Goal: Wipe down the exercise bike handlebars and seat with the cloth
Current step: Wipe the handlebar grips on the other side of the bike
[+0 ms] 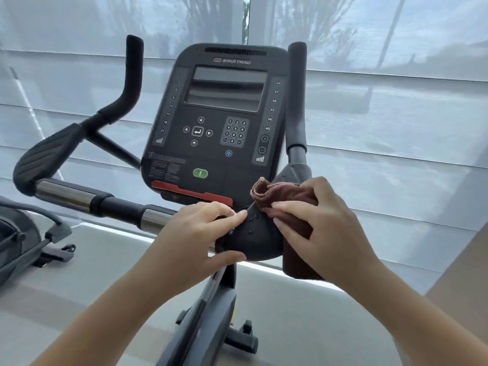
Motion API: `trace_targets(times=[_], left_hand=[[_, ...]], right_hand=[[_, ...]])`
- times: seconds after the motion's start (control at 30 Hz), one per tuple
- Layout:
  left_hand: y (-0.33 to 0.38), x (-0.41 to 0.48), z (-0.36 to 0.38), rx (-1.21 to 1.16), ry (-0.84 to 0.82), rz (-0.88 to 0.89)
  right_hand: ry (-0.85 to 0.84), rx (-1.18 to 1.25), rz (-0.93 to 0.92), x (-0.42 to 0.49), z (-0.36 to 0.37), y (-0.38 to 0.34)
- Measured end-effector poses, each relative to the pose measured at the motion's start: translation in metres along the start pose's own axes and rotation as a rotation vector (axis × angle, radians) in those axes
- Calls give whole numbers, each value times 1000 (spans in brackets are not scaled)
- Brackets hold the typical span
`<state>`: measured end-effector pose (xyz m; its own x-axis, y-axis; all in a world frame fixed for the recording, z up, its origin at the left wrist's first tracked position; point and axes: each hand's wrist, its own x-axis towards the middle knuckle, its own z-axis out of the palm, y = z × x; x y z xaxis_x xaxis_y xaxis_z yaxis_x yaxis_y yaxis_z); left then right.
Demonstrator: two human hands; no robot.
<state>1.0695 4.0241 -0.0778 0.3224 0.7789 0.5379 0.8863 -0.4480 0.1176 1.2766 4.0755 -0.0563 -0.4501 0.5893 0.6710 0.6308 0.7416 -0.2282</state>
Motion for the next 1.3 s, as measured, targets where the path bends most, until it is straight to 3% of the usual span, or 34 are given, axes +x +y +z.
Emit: trace_targets(times=[0.2, 0.4, 0.63, 0.83, 1.07, 1.3], left_hand=[[6, -7, 5, -50, 55, -49], [6, -6, 6, -83, 77, -72], [3, -7, 5, -102, 95, -70], [-12, -6, 3, -128, 69, 13], [-21, -11, 6, -154, 82, 48], [-23, -13, 12, -172, 126, 49]], right_hand=[[-47, -223, 86, 70, 9, 15], [91, -63, 11, -4, 11, -10], [24, -289, 161, 58, 19, -8], [143, -173, 143, -13, 28, -49], [97, -323, 246, 32, 35, -50], [296, -253, 260, -34, 59, -94]])
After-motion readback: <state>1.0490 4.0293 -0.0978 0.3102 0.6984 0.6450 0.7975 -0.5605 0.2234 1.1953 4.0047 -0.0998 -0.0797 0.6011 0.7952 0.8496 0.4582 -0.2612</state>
